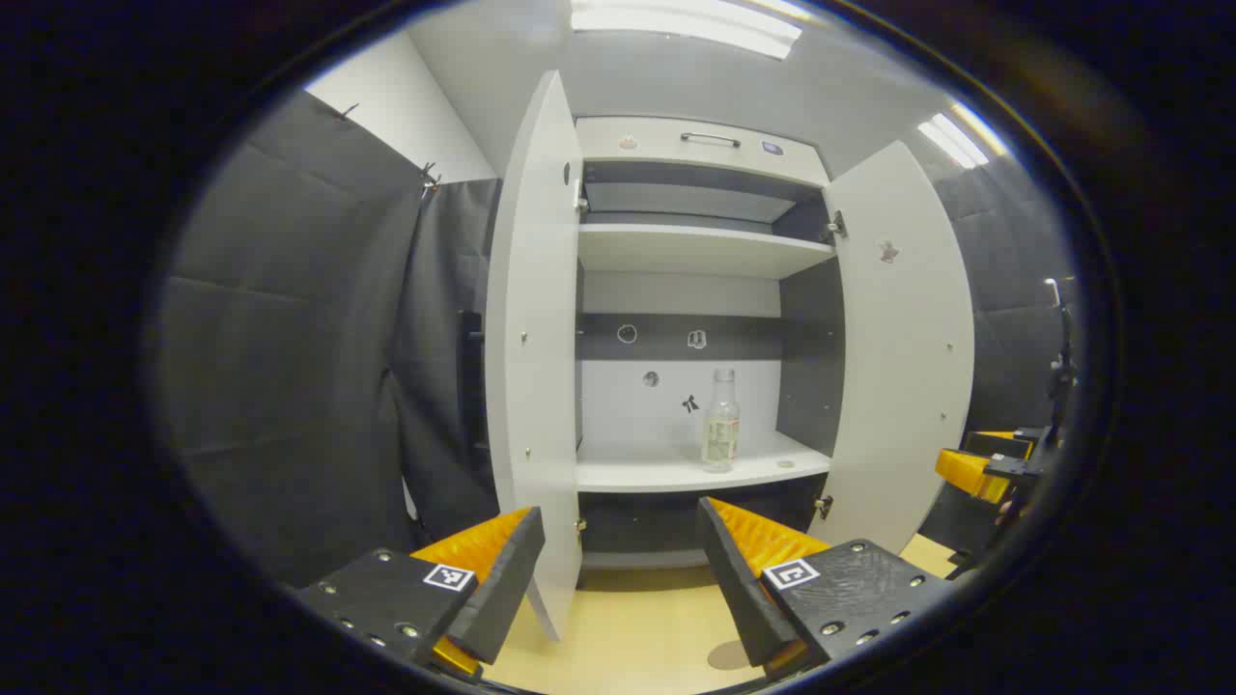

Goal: Grasp the bottle in the cabinet with the left hand and place it on the coaster, then close the right door with the right hand and the left door with the left hand.

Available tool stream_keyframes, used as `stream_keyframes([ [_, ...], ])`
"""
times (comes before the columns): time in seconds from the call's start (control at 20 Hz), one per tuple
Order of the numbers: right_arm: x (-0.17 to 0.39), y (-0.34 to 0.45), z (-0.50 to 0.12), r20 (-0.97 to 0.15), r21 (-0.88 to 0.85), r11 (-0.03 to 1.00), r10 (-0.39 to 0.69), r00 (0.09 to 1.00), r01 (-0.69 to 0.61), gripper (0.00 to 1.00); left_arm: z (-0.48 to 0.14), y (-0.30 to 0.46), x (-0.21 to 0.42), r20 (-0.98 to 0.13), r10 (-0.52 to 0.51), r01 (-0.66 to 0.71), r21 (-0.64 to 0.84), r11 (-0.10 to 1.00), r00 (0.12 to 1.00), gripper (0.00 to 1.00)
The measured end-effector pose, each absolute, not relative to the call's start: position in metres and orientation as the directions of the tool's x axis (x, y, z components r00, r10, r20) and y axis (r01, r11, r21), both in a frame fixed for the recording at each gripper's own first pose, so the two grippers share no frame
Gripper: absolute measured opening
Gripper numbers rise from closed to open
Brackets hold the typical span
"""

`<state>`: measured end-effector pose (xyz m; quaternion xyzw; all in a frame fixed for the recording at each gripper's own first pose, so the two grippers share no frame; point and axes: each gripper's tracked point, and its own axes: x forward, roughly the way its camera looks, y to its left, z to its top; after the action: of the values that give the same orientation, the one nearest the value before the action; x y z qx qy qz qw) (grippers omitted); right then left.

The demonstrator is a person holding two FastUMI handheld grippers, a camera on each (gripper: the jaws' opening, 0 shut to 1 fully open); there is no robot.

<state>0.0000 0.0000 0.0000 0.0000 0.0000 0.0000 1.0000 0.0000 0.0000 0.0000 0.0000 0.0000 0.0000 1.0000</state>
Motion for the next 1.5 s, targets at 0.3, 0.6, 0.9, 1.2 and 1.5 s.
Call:
stream_keyframes([
  [0.3, -0.003, 0.001, 0.005, 0.012, 0.011, 1.000, -0.011, 1.000, 0.011, 0.96, -0.003, -0.007, 0.000, 0.001, -0.014, 0.014, -0.005, 1.000, 1.000, 0.94],
  [0.6, -0.008, -0.005, 0.001, 0.003, 0.010, 0.999, -0.034, 0.999, 0.034, 0.96, -0.003, -0.009, 0.002, 0.005, -0.028, 0.028, -0.015, 0.999, 1.000, 0.92],
  [0.9, -0.015, -0.028, 0.002, 0.019, 0.035, 0.992, -0.119, 0.993, 0.118, 0.98, 0.004, -0.020, 0.014, 0.008, -0.073, 0.073, 0.023, 0.997, 0.997, 0.93],
  [1.2, -0.036, -0.063, -0.002, 0.019, 0.045, 0.969, -0.245, 0.969, 0.244, 0.98, 0.011, -0.055, 0.055, 0.010, -0.167, 0.167, -0.011, 0.986, 0.986, 0.94],
  [1.5, -0.063, -0.112, -0.016, -0.007, 0.054, 0.915, -0.401, 0.916, 0.400, 0.98, 0.028, -0.097, 0.126, 0.027, -0.258, 0.258, 0.000, 0.966, 0.966, 0.94],
])
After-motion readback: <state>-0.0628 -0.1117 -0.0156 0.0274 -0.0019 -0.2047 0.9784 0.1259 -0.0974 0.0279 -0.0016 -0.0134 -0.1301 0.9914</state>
